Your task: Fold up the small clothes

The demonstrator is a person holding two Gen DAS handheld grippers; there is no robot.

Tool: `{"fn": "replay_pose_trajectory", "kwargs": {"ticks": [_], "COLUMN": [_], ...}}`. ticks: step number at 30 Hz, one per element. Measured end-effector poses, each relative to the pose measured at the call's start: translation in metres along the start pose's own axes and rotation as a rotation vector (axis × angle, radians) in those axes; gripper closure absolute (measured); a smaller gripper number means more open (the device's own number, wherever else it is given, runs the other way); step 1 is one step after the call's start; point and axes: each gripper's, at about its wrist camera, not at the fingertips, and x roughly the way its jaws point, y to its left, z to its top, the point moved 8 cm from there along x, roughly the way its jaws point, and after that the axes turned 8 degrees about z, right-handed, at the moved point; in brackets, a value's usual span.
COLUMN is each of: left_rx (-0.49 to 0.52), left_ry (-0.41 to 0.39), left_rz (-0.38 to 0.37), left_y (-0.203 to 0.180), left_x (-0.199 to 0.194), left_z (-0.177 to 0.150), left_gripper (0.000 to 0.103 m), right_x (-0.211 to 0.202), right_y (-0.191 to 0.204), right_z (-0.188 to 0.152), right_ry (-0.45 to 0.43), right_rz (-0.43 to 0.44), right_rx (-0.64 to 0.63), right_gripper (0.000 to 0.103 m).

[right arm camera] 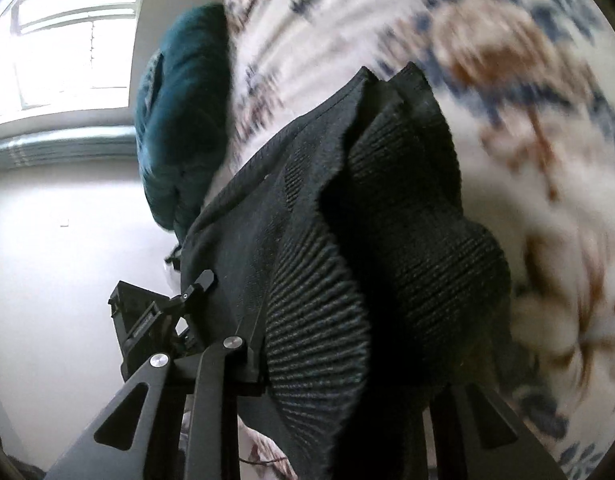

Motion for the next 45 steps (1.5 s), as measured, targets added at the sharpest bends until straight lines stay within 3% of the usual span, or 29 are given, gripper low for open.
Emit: {"fn": "replay_pose_trajectory", "kwargs": {"ticks": [5, 11, 14, 16, 17, 18, 20, 23, 26, 27, 28, 30, 31, 32, 34, 37, 45], "left_rx": [0.069, 0.153, 0.171, 0.190, 0.195, 0.200, 0.212, 0.238, 0.282, 0.287, 0.289, 0.290, 0.292, 0.303, 0.326, 0.395, 0.439], "left_ry": [-0.001, 0.027, 0.079, 0.122, 0.120, 0.111, 0.108, 0.066, -0.005, -0.022, -0.041, -0.052, -0.063, -0.076, -0.106, -0.163, -0.238], "left_rz": [-0.013, 0.025, 0.109, 0.185, 0.184, 0.172, 0.180, 0.254, 0.330, 0.349, 0.374, 0.422, 0.445, 0.469, 0.525, 0.579, 0.591], "left_y": [-0.030, -0.046, -0.031, -0.017, -0.016, -0.015, -0.015, -0.017, -0.023, -0.024, -0.024, -0.029, -0.034, -0.041, -0.052, -0.075, -0.135], "left_x": [0.037, 0.124, 0.175, 0.201, 0.204, 0.203, 0.195, 0.175, 0.151, 0.147, 0.141, 0.130, 0.124, 0.116, 0.102, 0.076, -0.017], "left_z": [0.096, 0.211, 0.236, 0.237, 0.238, 0.237, 0.233, 0.229, 0.218, 0.219, 0.216, 0.203, 0.197, 0.189, 0.176, 0.160, 0.115], "left_gripper": [0.077, 0.076, 0.072, 0.058, 0.057, 0.054, 0.051, 0.047, 0.045, 0.038, 0.024, 0.010, 0.005, 0.001, 0.000, 0.000, 0.000], "right_x": [0.007, 0.047, 0.072, 0.087, 0.090, 0.093, 0.091, 0.061, 0.032, 0.024, 0.018, 0.007, 0.003, -0.001, -0.004, -0.017, -0.047], "right_y": [0.031, 0.041, 0.024, 0.003, -0.006, -0.016, -0.027, -0.038, -0.048, -0.053, -0.059, -0.063, -0.060, -0.056, -0.032, 0.006, 0.127], "right_z": [0.072, 0.195, 0.243, 0.268, 0.273, 0.276, 0.274, 0.261, 0.243, 0.236, 0.230, 0.220, 0.215, 0.211, 0.202, 0.189, 0.155], "right_ry": [-0.081, -0.179, -0.203, -0.193, -0.180, -0.150, -0.115, -0.113, -0.109, -0.105, -0.093, -0.099, -0.104, -0.109, -0.133, -0.172, -0.253], "right_rz": [0.023, 0.024, 0.000, -0.053, -0.085, -0.141, -0.218, -0.380, -0.553, -0.631, -0.702, -0.768, -0.791, -0.811, -0.861, -0.937, -1.020], "right_rx": [-0.035, -0.065, -0.045, -0.019, -0.017, -0.019, -0.021, -0.104, -0.194, -0.223, -0.242, -0.251, -0.257, -0.267, -0.311, -0.388, -0.518], "right_gripper": [0.075, 0.075, 0.075, 0.074, 0.069, 0.066, 0.045, 0.028, 0.026, 0.026, 0.026, 0.026, 0.023, 0.012, 0.000, 0.000, 0.000]}}
